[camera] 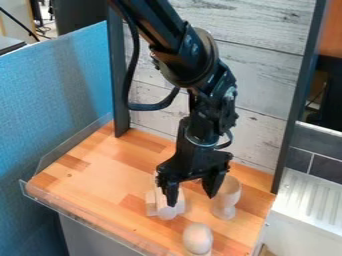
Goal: Put the cylinder in the cup
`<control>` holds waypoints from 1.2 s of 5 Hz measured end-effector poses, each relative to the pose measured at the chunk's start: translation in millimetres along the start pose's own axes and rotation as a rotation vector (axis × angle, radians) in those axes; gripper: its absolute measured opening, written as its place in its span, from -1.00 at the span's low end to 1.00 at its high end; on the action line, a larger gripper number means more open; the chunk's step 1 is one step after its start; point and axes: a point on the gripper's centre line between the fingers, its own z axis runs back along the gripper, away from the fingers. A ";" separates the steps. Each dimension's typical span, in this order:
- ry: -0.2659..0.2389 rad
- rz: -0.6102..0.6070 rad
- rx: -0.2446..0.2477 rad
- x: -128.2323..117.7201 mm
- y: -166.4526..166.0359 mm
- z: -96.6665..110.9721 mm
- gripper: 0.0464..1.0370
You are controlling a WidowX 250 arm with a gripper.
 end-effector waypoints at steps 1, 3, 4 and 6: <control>0.015 -0.021 0.018 -3.1 1.3 -8.5 0.93; -0.118 -0.505 -0.069 21.8 -13.6 -9.0 0.93; -0.171 -0.638 -0.080 37.7 -18.5 -4.2 0.93; -0.033 -0.668 0.029 80.0 -28.1 -23.6 0.93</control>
